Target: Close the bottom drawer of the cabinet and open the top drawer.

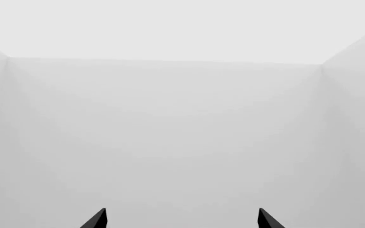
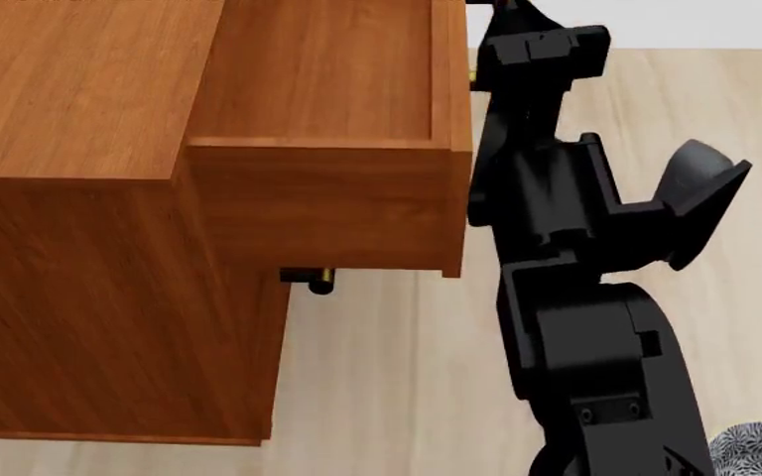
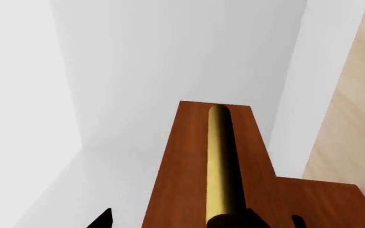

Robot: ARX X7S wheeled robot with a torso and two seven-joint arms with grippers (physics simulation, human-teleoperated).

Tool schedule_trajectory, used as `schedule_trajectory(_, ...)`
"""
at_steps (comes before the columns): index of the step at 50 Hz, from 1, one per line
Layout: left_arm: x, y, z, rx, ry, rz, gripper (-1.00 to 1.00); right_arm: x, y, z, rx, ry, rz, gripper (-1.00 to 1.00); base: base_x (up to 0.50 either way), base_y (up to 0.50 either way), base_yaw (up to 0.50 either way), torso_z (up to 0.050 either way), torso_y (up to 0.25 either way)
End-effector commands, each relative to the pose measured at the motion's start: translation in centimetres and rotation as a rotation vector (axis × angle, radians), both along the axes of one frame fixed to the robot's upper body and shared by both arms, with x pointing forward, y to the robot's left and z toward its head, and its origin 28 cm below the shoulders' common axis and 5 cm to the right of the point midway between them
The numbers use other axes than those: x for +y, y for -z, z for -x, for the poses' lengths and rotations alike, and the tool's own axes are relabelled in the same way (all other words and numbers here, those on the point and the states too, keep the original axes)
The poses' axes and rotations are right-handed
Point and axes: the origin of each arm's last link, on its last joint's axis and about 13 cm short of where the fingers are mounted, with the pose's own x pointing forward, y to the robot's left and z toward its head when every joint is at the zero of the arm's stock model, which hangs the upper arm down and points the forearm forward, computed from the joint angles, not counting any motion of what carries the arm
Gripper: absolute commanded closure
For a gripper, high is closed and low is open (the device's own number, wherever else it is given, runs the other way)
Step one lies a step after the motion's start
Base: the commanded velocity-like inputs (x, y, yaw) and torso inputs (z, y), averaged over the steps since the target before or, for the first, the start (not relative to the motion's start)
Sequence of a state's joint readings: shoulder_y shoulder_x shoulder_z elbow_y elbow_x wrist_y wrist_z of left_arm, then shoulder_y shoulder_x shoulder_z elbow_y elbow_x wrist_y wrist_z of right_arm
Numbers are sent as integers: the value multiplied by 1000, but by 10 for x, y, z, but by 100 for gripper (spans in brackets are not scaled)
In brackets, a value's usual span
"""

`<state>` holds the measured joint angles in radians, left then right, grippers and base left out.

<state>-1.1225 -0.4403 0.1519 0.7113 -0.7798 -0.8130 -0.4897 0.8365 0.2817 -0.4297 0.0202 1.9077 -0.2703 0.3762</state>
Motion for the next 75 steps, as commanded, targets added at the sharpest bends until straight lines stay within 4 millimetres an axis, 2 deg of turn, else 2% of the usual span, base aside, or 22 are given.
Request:
schedule_trajectory(1, 0, 0, 0, -1, -1, 1, -100, -1, -9, 1, -84, 16, 23, -100, 0, 0, 0, 0, 0)
schedule_trajectory(25, 0, -1, 1, -2, -2, 3, -100, -1, -7, 0, -75, 20, 29, -100, 1, 0, 0, 1, 1)
schedule_trajectory(52, 0, -1, 1, -4, 3, 7, -100, -5, 19, -14, 24, 49, 40, -100, 0, 0, 0, 0, 0)
schedule_trajectory(66, 0, -2, 2, -4, 3, 8, -100, -6, 30, -11, 51, 70, 43, -100, 0, 0, 0, 0, 0)
schedule_trajectory(75, 0, -2, 1, -3, 4, 10, -100, -16, 20, -9, 41, 115, 44, -100, 0, 0, 0, 0, 0)
